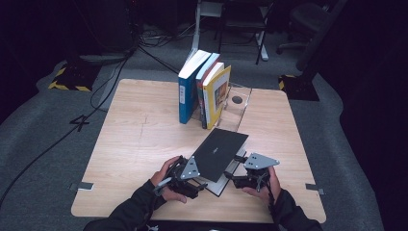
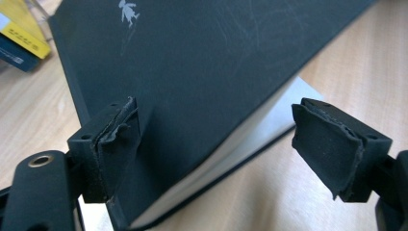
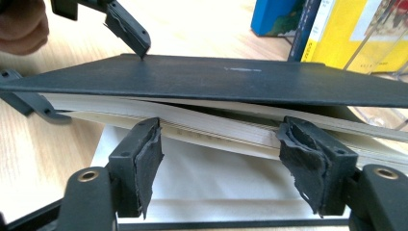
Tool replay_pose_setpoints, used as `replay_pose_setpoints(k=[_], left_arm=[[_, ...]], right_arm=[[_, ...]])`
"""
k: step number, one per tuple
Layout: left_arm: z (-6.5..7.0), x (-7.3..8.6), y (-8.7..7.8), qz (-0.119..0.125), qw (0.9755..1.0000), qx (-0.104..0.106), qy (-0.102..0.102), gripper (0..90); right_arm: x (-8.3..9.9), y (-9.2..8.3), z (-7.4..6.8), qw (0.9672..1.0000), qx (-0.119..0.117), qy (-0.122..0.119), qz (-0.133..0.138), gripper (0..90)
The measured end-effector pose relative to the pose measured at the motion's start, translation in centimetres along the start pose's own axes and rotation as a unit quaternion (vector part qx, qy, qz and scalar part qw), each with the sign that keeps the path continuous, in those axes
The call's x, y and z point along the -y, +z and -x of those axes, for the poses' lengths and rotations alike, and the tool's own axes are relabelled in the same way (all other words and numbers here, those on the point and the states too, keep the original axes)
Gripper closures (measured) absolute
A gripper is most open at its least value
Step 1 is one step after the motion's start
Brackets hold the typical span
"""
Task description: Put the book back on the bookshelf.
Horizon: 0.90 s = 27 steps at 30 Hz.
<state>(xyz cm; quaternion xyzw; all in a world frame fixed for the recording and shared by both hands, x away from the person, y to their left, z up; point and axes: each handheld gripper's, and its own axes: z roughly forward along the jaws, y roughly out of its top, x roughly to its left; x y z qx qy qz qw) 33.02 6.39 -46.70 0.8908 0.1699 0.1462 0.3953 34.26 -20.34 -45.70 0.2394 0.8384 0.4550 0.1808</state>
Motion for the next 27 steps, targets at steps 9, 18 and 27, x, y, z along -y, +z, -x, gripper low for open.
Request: replay_pose_setpoints(k=[9, 18, 27], left_arm=[[0.0, -0.5, 0.6, 0.001, 0.9984, -0.057, 0.004, 20.4], [-0.3, -0.8, -0.1, 0.036, 0.9970, -0.069, 0.004, 39.8], [-0.4, -1.3, -0.5, 0.047, 0.9948, -0.086, 0.028, 51.3]], right_arm=[[-1.1, 0.8, -0.1, 0.9999, 0.011, 0.000, 0.004, 32.1], [-1.7, 0.9, 0.3, 0.9998, 0.004, 0.019, 0.008, 33.2], [-1.7, -0.8, 1.5, 0.9994, 0.007, 0.023, 0.026, 32.7]])
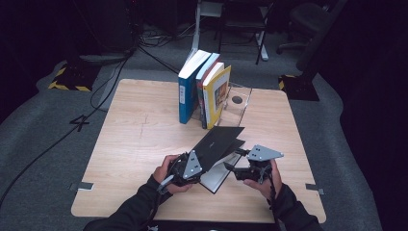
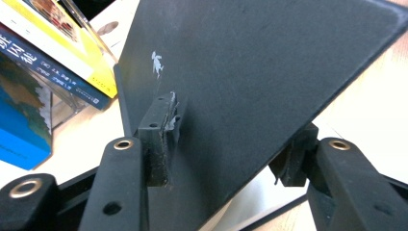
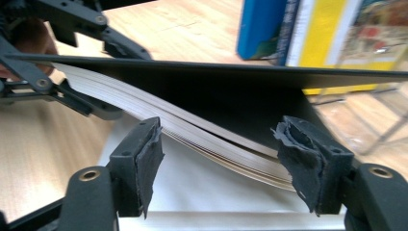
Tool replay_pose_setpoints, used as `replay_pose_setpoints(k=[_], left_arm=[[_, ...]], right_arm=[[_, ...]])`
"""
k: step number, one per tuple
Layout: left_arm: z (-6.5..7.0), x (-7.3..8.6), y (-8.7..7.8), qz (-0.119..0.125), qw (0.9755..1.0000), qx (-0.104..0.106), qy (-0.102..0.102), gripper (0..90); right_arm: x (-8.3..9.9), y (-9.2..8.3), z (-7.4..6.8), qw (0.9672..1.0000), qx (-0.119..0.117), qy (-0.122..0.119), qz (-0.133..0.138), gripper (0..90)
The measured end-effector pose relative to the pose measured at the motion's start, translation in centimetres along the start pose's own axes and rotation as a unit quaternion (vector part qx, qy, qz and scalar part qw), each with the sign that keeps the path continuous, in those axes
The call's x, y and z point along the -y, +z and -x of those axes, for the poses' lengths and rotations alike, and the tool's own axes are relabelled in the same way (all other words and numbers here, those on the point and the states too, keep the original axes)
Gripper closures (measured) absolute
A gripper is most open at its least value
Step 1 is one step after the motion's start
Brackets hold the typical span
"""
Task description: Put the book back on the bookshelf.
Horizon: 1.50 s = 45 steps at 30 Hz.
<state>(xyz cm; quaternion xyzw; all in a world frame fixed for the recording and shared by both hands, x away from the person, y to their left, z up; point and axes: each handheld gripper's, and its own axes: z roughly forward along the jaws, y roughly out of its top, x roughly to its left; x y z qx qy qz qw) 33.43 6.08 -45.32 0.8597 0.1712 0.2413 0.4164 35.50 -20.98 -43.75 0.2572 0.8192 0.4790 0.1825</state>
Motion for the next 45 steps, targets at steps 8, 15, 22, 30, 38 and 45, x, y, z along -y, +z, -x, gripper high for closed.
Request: replay_pose_setpoints(k=[8, 15, 22, 30, 38, 45], left_arm=[[-1.0, -0.2, -0.9, 0.012, 0.9999, -0.007, -0.010, 60.8], [-2.7, 0.3, -2.4, 0.032, 0.9986, 0.008, -0.041, 66.8], [-3.8, 1.6, -4.3, 0.040, 0.9967, 0.046, -0.055, 67.2], [-4.6, 2.7, -5.5, 0.044, 0.9941, 0.068, -0.072, 65.5], [-5.0, 3.3, -5.9, 0.053, 0.9929, 0.064, -0.085, 59.3], [-4.6, 3.1, -5.6, 0.047, 0.9940, 0.048, -0.086, 50.0]], right_arm=[[1.2, -1.7, 2.8, 0.9996, 0.018, 0.019, -0.005, 30.5], [2.1, -1.4, 4.3, 0.9991, 0.020, 0.033, -0.018, 30.6], [1.8, 0.0, 4.4, 0.9993, 0.025, 0.012, -0.026, 33.1], [0.9, 2.5, 5.1, 0.9994, 0.021, -0.007, -0.025, 34.5], [-0.9, 4.0, 5.2, 0.9997, 0.020, -0.012, -0.001, 34.4], [-1.9, 4.8, 4.9, 0.9994, 0.032, -0.012, 0.007, 36.4]])
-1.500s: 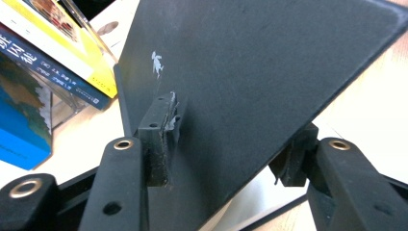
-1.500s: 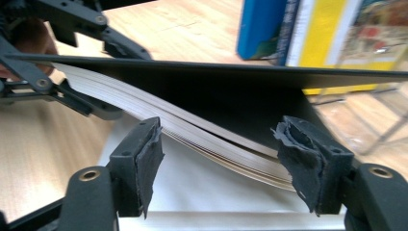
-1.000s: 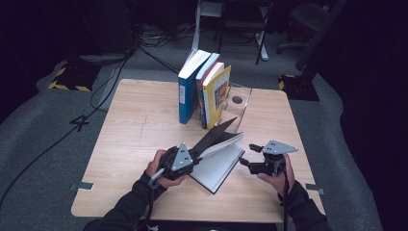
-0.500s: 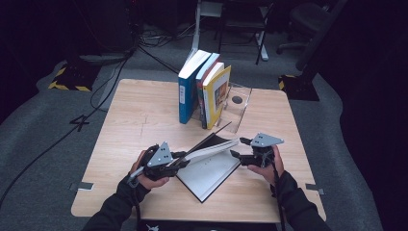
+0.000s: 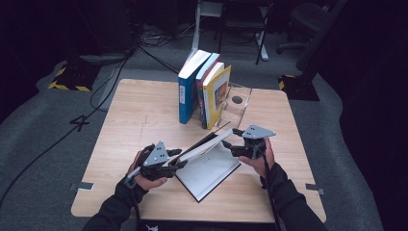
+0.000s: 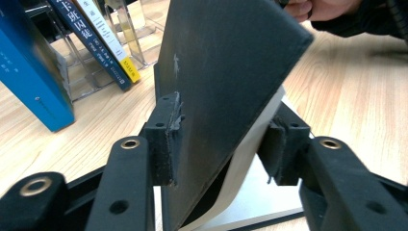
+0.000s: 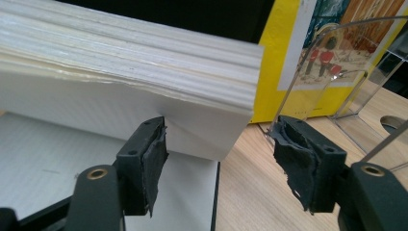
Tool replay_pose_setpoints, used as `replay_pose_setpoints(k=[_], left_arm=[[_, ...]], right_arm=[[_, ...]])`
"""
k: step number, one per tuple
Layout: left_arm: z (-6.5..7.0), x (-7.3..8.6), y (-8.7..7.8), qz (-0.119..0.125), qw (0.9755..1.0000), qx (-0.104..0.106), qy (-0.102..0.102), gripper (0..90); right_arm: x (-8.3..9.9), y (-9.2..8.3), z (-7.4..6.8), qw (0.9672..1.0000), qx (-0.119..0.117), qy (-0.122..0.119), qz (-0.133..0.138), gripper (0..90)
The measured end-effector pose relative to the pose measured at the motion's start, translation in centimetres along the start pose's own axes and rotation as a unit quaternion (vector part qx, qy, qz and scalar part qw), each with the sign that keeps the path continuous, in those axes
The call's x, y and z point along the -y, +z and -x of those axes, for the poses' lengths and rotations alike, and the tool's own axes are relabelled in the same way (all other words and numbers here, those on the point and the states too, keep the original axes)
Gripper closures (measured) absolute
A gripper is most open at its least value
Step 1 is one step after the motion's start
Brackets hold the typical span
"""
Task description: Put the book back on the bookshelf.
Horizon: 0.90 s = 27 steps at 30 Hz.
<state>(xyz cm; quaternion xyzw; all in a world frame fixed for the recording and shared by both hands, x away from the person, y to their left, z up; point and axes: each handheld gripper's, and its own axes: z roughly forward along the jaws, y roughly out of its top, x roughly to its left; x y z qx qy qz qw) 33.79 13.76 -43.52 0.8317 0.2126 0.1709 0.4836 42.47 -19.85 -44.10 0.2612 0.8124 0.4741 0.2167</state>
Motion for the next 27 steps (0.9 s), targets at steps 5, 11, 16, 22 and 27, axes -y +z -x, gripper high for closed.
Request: replay_pose_setpoints(k=[5, 11, 16, 22, 27], left_arm=[[0.3, -0.2, 0.6, 0.011, 0.9998, -0.016, -0.009, 45.4], [1.3, -0.4, 2.0, -0.003, 0.9997, -0.022, 0.006, 39.0], [2.0, -0.6, 3.0, -0.021, 0.9991, -0.029, 0.022, 34.2], [2.1, -0.7, 2.8, -0.012, 0.9986, -0.044, 0.028, 52.6], [1.5, -0.7, 2.0, 0.003, 0.9982, -0.056, 0.023, 64.3]], right_arm=[[-0.5, 0.4, -0.1, 1.0000, 0.006, 0.007, 0.000, 37.7], [-0.8, 0.6, -0.2, 0.9999, 0.005, 0.013, -0.003, 37.0], [-1.0, 0.8, -0.4, 0.9998, 0.007, 0.016, -0.006, 37.2], [-1.0, 1.0, -0.3, 0.9998, 0.008, 0.017, -0.006, 37.1], [-0.8, 0.9, 0.0, 0.9998, 0.001, 0.022, -0.002, 36.4]])
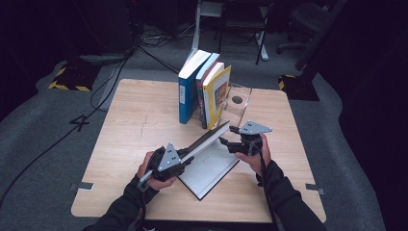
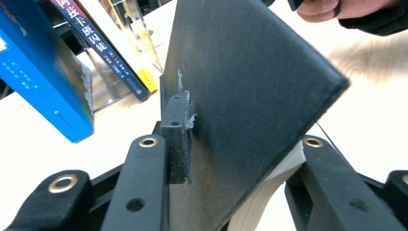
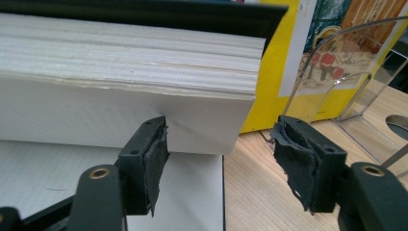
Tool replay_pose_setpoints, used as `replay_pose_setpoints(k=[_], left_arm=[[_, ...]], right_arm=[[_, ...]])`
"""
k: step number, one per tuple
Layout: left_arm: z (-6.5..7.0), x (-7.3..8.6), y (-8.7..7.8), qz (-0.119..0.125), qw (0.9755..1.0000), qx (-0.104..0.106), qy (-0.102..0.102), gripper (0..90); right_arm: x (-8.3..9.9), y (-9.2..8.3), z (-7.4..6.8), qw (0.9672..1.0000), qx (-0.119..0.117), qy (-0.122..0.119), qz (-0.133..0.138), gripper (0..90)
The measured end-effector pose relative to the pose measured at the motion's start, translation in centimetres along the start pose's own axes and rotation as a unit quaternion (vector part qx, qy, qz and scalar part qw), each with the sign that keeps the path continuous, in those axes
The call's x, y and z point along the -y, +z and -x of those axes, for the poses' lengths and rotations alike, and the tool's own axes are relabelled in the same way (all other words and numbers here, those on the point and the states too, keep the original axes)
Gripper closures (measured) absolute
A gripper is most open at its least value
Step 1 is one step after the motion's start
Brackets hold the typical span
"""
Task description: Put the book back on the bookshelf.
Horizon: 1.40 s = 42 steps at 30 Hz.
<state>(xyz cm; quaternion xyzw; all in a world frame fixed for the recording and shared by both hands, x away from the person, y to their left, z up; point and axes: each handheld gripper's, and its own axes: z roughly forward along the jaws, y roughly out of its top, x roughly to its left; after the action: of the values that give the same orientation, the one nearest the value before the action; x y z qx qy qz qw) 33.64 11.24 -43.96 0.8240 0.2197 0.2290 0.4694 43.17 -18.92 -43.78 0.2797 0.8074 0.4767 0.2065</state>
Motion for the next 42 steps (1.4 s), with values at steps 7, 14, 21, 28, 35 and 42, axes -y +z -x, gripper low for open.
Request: replay_pose_setpoints(k=[7, 14, 21, 28, 35, 42], left_arm=[[-0.9, 0.4, -0.7, 0.014, 0.9987, 0.049, -0.010, 65.2], [-0.9, 0.4, -0.9, 0.025, 0.9931, 0.114, -0.009, 64.8], [-0.4, -0.3, 0.1, 0.028, 0.9862, 0.163, 0.004, 64.3], [-1.0, -1.1, 1.6, 0.032, 0.9803, 0.195, 0.007, 64.1], [-1.8, -1.8, 2.0, 0.018, 0.9820, 0.188, 0.015, 61.7], [-1.2, -1.9, 1.6, 0.010, 0.9826, 0.181, 0.040, 65.3]], right_arm=[[0.7, -0.7, 0.5, 0.9992, -0.038, -0.007, 0.008, 31.5], [1.5, -2.8, 0.8, 0.9946, -0.097, -0.034, 0.011, 28.7], [2.8, -5.2, 0.9, 0.9887, -0.136, -0.062, 0.007, 28.3], [3.2, -6.1, 0.9, 0.9859, -0.151, -0.073, 0.003, 27.1], [3.2, -6.5, 0.9, 0.9875, -0.135, -0.081, 0.003, 29.4], [3.3, -6.5, 1.0, 0.9873, -0.134, -0.085, 0.005, 25.7]])
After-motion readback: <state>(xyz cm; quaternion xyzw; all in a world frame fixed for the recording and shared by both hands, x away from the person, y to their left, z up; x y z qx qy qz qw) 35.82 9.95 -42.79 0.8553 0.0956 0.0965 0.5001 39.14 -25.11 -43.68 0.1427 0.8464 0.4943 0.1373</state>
